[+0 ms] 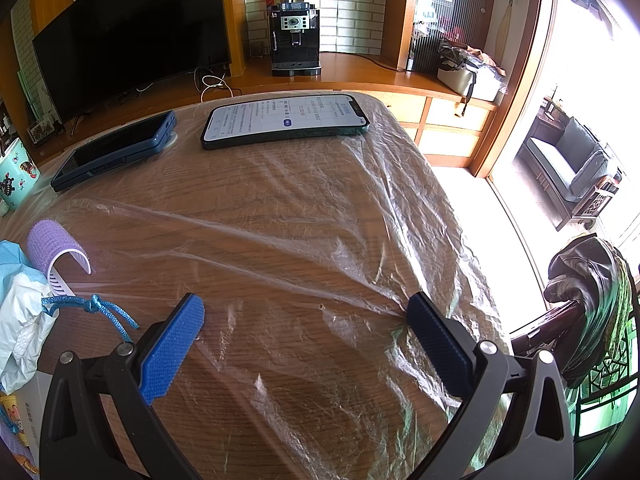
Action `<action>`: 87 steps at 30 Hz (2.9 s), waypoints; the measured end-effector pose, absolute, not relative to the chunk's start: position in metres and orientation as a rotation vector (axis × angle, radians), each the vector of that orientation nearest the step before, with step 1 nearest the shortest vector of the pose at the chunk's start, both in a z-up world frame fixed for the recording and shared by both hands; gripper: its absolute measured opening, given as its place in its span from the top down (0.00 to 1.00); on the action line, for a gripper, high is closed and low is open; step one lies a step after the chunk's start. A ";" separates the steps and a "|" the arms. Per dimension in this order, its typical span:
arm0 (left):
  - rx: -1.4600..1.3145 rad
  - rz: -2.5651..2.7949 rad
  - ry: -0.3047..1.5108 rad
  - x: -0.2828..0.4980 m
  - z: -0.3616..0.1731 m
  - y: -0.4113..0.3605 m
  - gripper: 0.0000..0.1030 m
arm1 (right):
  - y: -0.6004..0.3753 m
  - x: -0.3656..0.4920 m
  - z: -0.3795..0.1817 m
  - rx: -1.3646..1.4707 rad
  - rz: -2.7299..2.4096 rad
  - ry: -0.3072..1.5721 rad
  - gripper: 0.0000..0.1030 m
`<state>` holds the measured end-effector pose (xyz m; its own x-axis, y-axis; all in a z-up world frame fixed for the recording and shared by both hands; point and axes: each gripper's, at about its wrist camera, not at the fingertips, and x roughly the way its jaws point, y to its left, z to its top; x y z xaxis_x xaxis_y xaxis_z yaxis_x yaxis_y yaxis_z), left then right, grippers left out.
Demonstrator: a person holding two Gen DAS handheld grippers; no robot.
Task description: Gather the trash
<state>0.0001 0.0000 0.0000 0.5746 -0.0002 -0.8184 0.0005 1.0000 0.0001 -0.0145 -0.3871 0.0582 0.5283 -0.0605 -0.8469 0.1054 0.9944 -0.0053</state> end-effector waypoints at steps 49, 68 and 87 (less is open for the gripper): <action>-0.006 0.009 0.959 0.002 0.001 0.007 0.01 | -0.387 -0.014 0.058 0.048 -0.099 1.009 0.03; -0.011 0.020 0.958 0.003 0.001 0.005 0.01 | -0.387 -0.011 0.056 0.067 -0.138 1.008 0.03; -0.012 0.020 0.960 0.021 0.000 0.009 0.01 | -0.390 0.020 0.054 0.064 -0.131 1.005 0.03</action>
